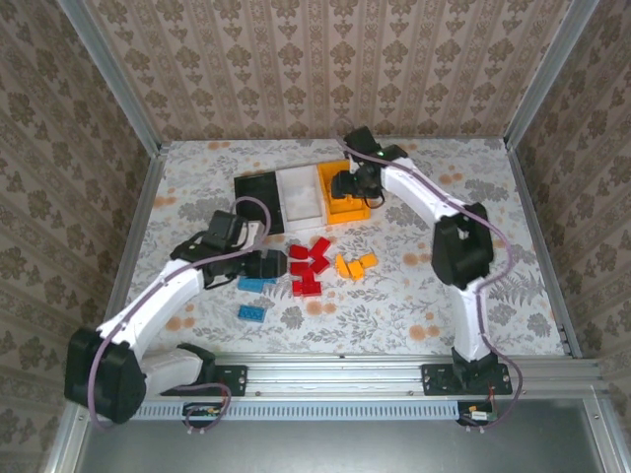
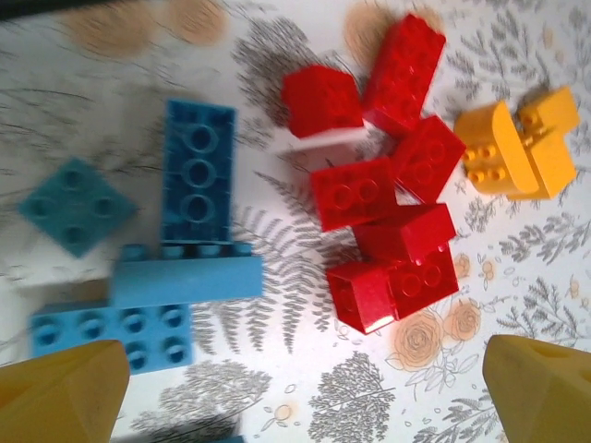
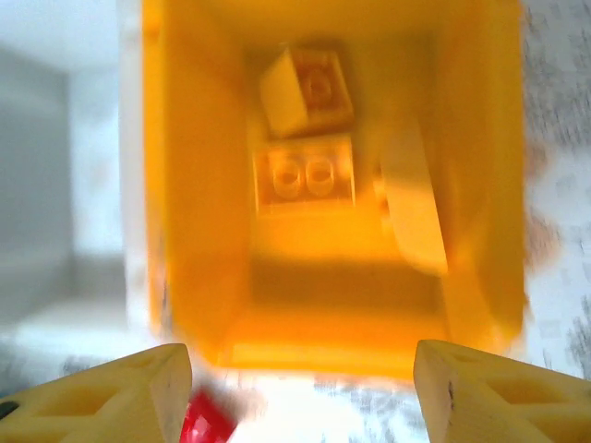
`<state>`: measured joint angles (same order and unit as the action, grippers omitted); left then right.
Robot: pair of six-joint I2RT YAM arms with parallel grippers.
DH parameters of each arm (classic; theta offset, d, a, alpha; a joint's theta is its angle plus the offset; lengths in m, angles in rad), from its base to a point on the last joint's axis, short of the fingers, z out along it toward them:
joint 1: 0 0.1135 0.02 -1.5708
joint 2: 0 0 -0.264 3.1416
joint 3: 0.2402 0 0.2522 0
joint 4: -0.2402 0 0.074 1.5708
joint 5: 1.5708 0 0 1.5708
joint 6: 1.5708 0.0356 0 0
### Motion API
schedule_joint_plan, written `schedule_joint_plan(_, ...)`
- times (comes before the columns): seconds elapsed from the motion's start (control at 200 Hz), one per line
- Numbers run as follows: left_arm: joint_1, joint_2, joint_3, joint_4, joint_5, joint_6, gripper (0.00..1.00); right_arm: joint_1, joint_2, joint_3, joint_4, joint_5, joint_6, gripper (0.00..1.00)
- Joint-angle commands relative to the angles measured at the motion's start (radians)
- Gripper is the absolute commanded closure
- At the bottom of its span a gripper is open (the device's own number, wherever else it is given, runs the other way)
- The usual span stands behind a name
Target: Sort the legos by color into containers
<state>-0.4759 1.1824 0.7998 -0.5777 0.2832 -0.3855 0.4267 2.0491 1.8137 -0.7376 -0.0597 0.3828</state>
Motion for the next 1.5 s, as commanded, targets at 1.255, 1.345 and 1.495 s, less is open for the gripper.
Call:
schedule_joint_plan(1.255, -0.313, 0.43, 0.209, 0.003, -0.011, -0.099, 0.14, 0.044, -0.615, -0.878, 0.315, -0.109, 0.147, 0.41)
schedule_joint_plan(1.345, -0.308, 0.407, 0.218, -0.011, -0.017, -0.101, 0.14, 0.046, -0.612, -0.881, 0.314, -0.115, 0.147, 0.41)
schedule_joint_plan(1.495, -0.307, 0.333, 0.257, -0.051, -0.043, -0.09, 0.13, 0.053, -0.602, -0.879, 0.325, -0.136, 0.143, 0.41)
